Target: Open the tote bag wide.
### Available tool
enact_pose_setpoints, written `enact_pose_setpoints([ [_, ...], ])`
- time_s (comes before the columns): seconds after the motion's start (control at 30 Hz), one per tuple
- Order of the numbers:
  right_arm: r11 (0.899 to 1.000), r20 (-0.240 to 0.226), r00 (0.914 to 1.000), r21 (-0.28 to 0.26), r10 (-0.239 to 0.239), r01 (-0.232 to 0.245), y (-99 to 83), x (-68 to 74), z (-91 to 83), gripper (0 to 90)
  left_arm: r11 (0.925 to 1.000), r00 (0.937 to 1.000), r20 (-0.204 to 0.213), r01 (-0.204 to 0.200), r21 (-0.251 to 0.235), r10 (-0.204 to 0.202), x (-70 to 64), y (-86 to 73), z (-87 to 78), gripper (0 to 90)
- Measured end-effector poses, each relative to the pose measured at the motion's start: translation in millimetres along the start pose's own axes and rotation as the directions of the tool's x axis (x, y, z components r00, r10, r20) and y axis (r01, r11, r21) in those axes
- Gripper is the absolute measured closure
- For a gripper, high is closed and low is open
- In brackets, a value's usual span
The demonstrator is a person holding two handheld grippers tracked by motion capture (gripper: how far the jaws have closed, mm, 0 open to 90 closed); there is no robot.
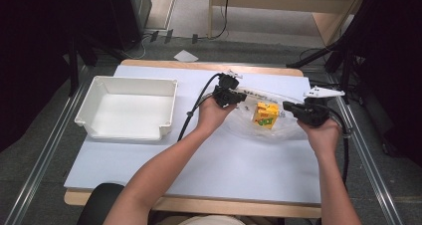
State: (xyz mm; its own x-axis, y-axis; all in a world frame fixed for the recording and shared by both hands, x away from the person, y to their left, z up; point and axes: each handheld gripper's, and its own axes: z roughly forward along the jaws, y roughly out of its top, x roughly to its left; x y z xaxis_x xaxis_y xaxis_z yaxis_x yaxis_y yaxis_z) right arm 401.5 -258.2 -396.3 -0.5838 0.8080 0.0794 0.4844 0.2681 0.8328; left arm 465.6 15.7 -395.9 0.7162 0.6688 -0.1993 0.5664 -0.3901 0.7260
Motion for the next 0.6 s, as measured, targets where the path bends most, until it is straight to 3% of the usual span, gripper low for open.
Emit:
enact_pose_setpoints([
  [0.13, 1.000, -0.007, 0.9998, 0.004, -0.017, 0.017, 11.7, -5.4, 16.3, 90.0, 0.9999, 0.9998, 0.014, 0.014, 0.010, -0.014, -5.6, -0.9, 7.4, 90.0],
  [0.27, 1.000, -0.049, 0.9988, 0.007, -0.002, 0.002, 17.0, -14.9, 39.4, 90.0, 0.9992, 0.9993, 0.023, 0.030, 0.027, -0.030, -6.8, -6.6, 18.3, 90.0],
  [0.37, 0.999, -0.061, 0.9981, 0.037, -0.004, 0.006, 13.4, -22.4, 60.1, 90.0, 0.9983, 0.9989, 0.021, 0.040, 0.042, -0.041, -8.3, -13.8, 27.0, 90.0],
  [0.4, 0.998, -0.043, 0.9990, 0.060, -0.013, 0.015, 8.9, -26.2, 69.8, 89.8, 0.9979, 0.9987, 0.024, 0.043, 0.048, -0.044, -7.8, -16.8, 29.4, 89.7],
  [0.6, 0.992, -0.047, 0.9988, 0.121, -0.017, 0.022, -0.5, -31.3, 90.1, 90.0, 0.9950, 0.9973, 0.031, 0.064, 0.077, -0.066, -8.3, -36.6, 39.4, 89.2],
])
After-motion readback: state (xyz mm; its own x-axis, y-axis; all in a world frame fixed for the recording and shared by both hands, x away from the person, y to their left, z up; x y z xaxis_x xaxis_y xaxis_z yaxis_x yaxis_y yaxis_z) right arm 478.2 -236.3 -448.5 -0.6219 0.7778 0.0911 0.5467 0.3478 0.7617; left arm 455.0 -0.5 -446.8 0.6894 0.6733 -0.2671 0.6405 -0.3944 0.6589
